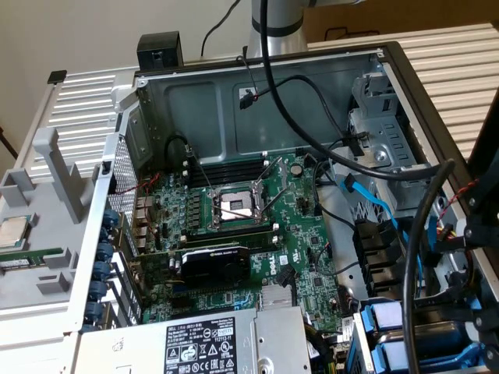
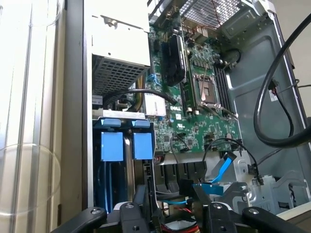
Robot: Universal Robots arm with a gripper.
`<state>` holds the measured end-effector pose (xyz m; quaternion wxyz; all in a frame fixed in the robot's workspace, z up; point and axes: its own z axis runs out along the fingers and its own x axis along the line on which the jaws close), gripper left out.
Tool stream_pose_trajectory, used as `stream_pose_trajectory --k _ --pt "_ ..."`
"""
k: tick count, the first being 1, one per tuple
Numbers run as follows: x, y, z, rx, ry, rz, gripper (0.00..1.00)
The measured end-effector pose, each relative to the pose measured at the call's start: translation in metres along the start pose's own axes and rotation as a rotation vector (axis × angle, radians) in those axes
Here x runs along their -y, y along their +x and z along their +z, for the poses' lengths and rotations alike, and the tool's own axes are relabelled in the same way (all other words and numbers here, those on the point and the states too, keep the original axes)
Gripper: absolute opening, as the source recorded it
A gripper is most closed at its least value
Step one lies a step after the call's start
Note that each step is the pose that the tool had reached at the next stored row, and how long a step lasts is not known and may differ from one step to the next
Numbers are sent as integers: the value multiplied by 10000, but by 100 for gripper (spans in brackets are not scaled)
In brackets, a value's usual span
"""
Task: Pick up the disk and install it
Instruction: 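Insert the first disk wire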
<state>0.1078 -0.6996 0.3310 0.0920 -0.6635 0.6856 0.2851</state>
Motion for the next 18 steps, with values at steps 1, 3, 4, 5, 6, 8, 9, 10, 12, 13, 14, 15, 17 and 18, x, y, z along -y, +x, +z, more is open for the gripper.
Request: stream_pose_trajectory --k 1,3,4,5,6,8,9,10,12,13,14,15,17,18 --pt "5 12 -9 0 0 -1 50" --pt "7 24 -17 0 1 1 50" --pt "8 27 -18 0 -1 -3 50" --pt "10 28 -21 -1 -14 -23 50" --pt "10 32 -23 2 -31 -53 50" --pt "9 45 -33 -7 -60 -102 50" --pt "9 52 -37 -16 -81 -135 50" --pt "12 54 -40 -24 -105 -174 50" --pt "13 54 -40 -34 -130 -215 50" --pt "12 55 -39 -38 -139 -230 50" --pt "13 55 -39 -43 -148 -245 50" --pt "14 55 -39 -47 -157 -259 50" --pt "13 54 -40 -53 -164 -270 50" --pt "13 54 -40 -54 -169 -272 50"
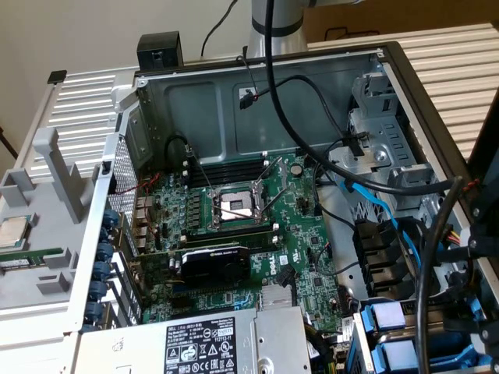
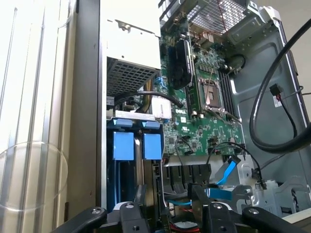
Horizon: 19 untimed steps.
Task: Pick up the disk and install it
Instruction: 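Insert the first disk wire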
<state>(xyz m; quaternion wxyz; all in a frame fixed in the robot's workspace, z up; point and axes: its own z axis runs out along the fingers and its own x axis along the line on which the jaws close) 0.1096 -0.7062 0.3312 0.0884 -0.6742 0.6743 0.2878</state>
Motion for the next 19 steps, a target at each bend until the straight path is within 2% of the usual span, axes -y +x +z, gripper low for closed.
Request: stream_pose_trajectory --k 5,9,11,12,13,14,19 --pt "0 -1 0 2 -33 18 50" --pt "0 0 1 7 -87 50 50" --pt "0 1 2 8 -101 59 47" --pt "1 1 3 9 -108 62 41" --pt "1 2 3 9 -114 65 41" --pt "1 2 3 9 -116 67 34" --pt "23 4 1 9 -155 65 34"
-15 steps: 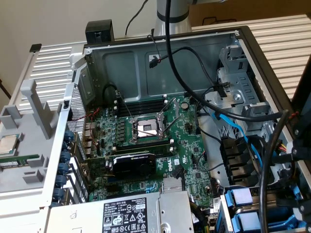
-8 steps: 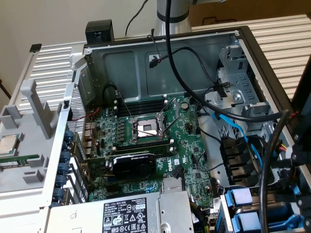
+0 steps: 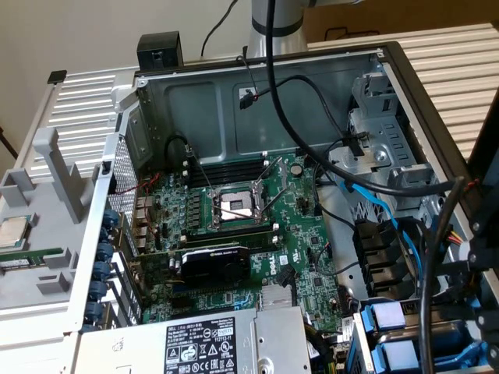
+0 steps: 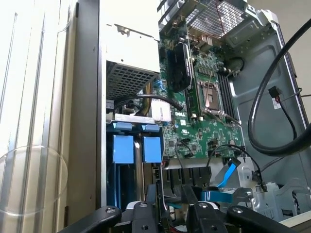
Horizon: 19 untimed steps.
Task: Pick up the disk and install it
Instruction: 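Insert the first disk wire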
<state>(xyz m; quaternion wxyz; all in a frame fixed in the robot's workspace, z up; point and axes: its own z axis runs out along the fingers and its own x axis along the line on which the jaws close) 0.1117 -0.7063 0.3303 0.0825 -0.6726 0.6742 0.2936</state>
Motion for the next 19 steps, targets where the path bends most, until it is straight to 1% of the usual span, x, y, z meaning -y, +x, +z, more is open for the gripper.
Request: stream_pose_trajectory --k 2,10,14,19 --pt "35 -1 -10 -12 -17 -22 34" --pt "88 7 -3 -44 -74 -112 34" --pt "106 9 7 -69 -119 -186 34" --pt "112 -21 30 -104 -186 -293 34"
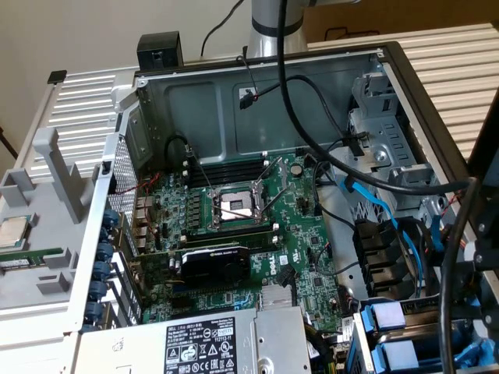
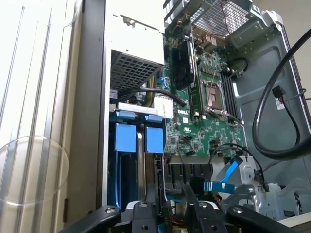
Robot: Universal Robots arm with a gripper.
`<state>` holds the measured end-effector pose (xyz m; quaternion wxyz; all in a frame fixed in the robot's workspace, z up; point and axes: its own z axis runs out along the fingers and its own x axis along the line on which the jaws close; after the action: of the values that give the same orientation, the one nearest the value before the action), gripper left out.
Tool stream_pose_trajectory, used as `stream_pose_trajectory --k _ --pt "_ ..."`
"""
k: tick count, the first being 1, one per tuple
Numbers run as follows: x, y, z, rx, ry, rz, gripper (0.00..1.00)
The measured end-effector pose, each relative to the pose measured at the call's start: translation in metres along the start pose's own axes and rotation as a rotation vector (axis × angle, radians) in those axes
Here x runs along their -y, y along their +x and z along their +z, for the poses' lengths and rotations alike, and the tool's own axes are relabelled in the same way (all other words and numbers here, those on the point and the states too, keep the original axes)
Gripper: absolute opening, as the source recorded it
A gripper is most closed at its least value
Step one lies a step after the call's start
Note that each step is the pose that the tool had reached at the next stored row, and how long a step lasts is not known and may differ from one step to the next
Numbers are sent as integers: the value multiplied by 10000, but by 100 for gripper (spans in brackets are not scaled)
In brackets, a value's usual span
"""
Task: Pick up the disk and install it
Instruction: 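Insert the first disk wire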
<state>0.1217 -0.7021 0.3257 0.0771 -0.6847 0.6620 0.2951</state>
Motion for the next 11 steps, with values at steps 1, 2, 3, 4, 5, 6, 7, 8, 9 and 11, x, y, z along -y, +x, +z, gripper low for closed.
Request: stream_pose_trajectory --k 1,2,3,4,5,6,7,8,9,11 --pt "2 -2 1 -9 -16 -25 34" --pt "11 -3 0 -16 -30 -49 34" --pt "26 -4 -6 -25 -41 -66 34" --pt "42 -5 -11 -30 -51 -82 34" --pt "53 -6 -15 -33 -59 -94 34" --pt "63 -7 -18 -37 -65 -105 34" --pt "68 -8 -19 -38 -71 -115 34" --pt "75 -7 -21 -40 -76 -122 34" --pt "88 -6 -23 -42 -81 -130 34" --pt "104 -7 -25 -49 -92 -149 34"
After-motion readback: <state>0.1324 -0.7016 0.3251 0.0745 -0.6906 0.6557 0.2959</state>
